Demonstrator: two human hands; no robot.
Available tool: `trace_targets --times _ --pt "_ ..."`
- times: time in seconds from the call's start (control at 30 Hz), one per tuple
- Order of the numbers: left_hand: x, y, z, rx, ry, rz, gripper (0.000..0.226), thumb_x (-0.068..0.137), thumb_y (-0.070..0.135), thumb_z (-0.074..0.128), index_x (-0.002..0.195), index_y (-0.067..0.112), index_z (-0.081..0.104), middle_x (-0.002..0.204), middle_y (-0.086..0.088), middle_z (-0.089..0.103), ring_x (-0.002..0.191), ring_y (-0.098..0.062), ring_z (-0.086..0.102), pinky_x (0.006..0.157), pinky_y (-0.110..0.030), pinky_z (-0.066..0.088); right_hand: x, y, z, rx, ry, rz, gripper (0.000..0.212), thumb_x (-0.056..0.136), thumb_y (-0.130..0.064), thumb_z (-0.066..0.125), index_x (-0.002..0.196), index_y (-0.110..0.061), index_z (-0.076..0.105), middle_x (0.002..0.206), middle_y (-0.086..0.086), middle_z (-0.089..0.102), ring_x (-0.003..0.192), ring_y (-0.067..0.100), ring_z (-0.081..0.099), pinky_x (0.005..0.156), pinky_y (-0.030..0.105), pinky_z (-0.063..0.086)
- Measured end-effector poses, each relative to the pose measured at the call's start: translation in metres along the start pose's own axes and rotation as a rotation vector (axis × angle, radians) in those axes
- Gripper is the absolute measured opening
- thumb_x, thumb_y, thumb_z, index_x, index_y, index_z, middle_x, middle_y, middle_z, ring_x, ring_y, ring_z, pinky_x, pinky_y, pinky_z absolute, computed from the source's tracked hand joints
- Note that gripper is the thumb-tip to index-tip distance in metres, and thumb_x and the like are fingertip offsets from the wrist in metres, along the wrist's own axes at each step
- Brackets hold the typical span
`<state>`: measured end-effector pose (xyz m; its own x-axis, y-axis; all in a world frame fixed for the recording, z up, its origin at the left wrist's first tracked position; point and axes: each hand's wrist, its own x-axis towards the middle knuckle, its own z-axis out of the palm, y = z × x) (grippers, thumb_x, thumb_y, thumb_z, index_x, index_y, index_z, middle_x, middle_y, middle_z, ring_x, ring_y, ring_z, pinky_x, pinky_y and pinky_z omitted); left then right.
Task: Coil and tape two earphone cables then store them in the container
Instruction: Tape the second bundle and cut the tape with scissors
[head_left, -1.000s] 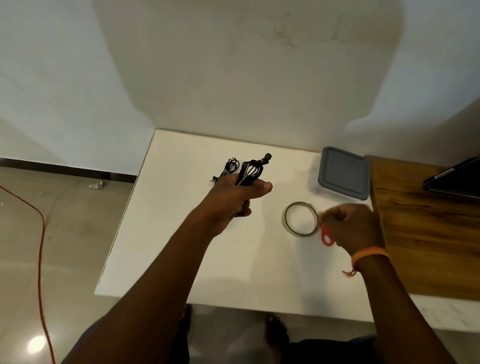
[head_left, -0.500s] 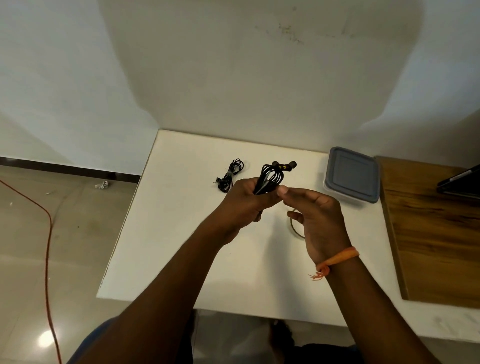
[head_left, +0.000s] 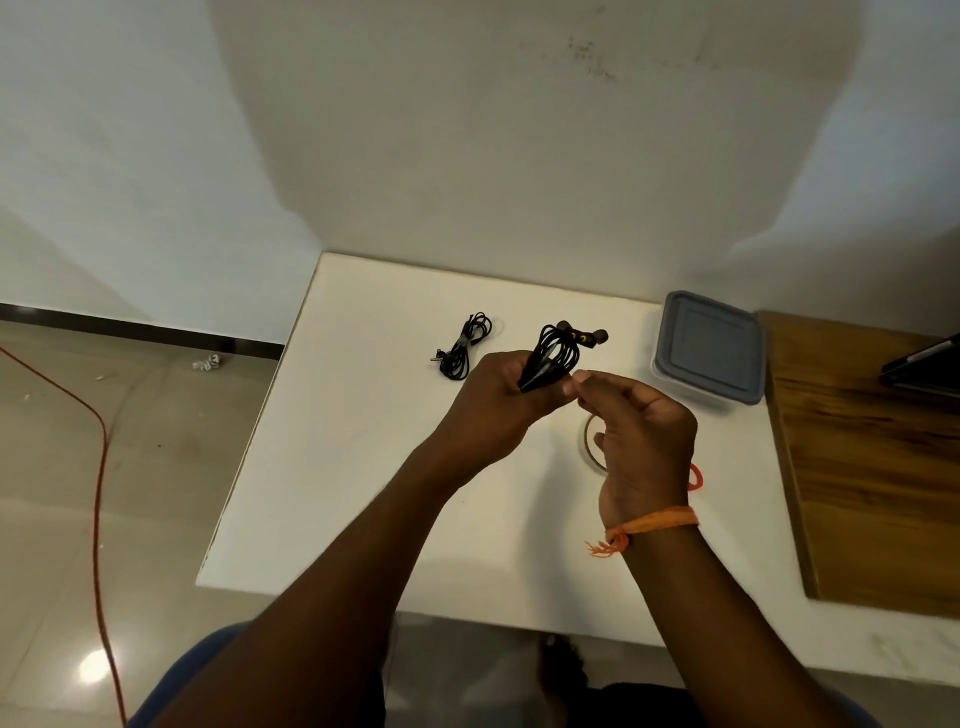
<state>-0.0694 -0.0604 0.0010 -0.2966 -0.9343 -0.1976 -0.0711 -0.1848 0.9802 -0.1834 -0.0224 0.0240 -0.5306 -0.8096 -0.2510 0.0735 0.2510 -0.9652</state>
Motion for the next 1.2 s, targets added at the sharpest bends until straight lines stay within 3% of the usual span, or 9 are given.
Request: trace_targets --times 0.1,0.2,0.3,0.4,0.63,0.8,0.9,1.03,1.2 --pt "0.001 -0.003 -0.001 0.026 -0.012 0.002 0.023 0.089 0.017 0.068 0.094 -0.006 0.065 0.084 -0.027 0.063 0.076 -0.016 0.052 0.074 -0.031 0.041 0.001 0.001 0.003 0.0 -0.002 0.032 0.019 0.085 -0.013 0.066 0.069 -0.023 0.071 0.071 -0.003 0.072 0.078 0.014 0.068 0.067 0.026 0.045" --pt "0.0 -0.003 -0.002 0.037 -0.037 -0.002 0.014 0.089 0.016 0.068 0.092 0.002 0.069 0.087 -0.016 0.071 0.077 -0.008 0.059 0.073 -0.021 0.047 0.002 0.003 0.007 0.03 -0.026 0.138 0.015 0.091 -0.018 0.06 0.078 -0.02 0.068 0.077 -0.004 0.07 0.083 0.012 0.066 0.078 0.034 0.047" --pt "-0.001 0.0 -0.002 0.069 -0.033 -0.006 0.02 0.089 0.022 0.069 0.087 0.002 0.066 0.068 0.001 0.055 0.06 -0.003 0.047 0.057 -0.013 0.038 0.005 0.001 0.005 0.077 0.012 0.147 0.016 0.094 -0.019 0.055 0.081 -0.02 0.065 0.079 -0.003 0.071 0.086 0.017 0.068 0.082 0.038 0.047" --pt "-0.001 0.002 -0.002 0.083 0.014 -0.051 0.037 0.094 0.037 0.06 0.085 0.002 0.064 0.061 -0.002 0.038 0.053 -0.01 0.032 0.051 -0.023 0.029 0.011 -0.005 -0.002 0.15 -0.025 0.146 0.014 0.097 -0.018 0.052 0.085 -0.019 0.06 0.083 0.002 0.073 0.084 0.024 0.072 0.08 0.039 0.05" --pt "0.001 0.01 -0.007 -0.386 -0.037 -0.339 0.047 0.101 0.029 0.024 0.083 0.005 0.06 0.057 0.002 0.026 0.046 -0.01 0.019 0.054 -0.028 0.019 0.014 -0.008 -0.011 -0.11 -0.242 0.024 0.01 0.095 -0.015 0.056 0.09 -0.013 0.064 0.07 0.002 0.065 0.053 0.019 0.063 0.06 0.031 0.05" --pt "0.001 0.004 -0.005 -0.243 -0.03 -0.287 0.037 0.1 0.016 0.028 0.078 0.01 0.057 0.058 0.003 0.031 0.051 -0.012 0.023 0.054 -0.029 0.02 0.011 -0.002 -0.002 -0.353 -0.265 -0.275 0.006 0.092 -0.016 0.061 0.091 -0.011 0.066 0.078 0.003 0.069 0.054 0.016 0.062 0.05 0.017 0.048" --pt "0.002 -0.004 -0.006 -0.076 -0.019 -0.178 0.034 0.102 0.017 0.034 0.071 0.019 0.048 0.062 0.005 0.042 0.053 -0.01 0.032 0.055 -0.027 0.026 0.013 0.0 0.002 -0.35 -0.308 -0.24 0.007 0.089 -0.015 0.066 0.089 -0.008 0.068 0.073 0.005 0.068 0.053 0.015 0.06 0.048 0.014 0.044" --pt "0.001 -0.004 -0.008 0.018 -0.025 -0.071 0.03 0.104 0.018 0.035 0.085 0.019 0.059 0.068 0.006 0.043 0.058 -0.008 0.034 0.056 -0.024 0.03 0.021 -0.002 -0.002 -0.081 -0.422 0.174 0.008 0.087 -0.015 0.068 0.086 -0.008 0.071 0.066 0.006 0.065 0.048 0.016 0.05 0.051 0.028 0.041" --pt "0.002 0.0 -0.015 -0.235 -0.071 -0.088 0.034 0.106 0.022 0.034 0.118 0.008 0.063 0.068 0.006 0.036 0.06 -0.01 0.027 0.058 -0.025 0.025 0.03 -0.002 -0.009 -0.383 -0.345 0.006 0.007 0.087 -0.013 0.066 0.082 -0.014 0.07 0.072 0.006 0.07 0.046 0.005 0.055 0.047 0.018 0.045"
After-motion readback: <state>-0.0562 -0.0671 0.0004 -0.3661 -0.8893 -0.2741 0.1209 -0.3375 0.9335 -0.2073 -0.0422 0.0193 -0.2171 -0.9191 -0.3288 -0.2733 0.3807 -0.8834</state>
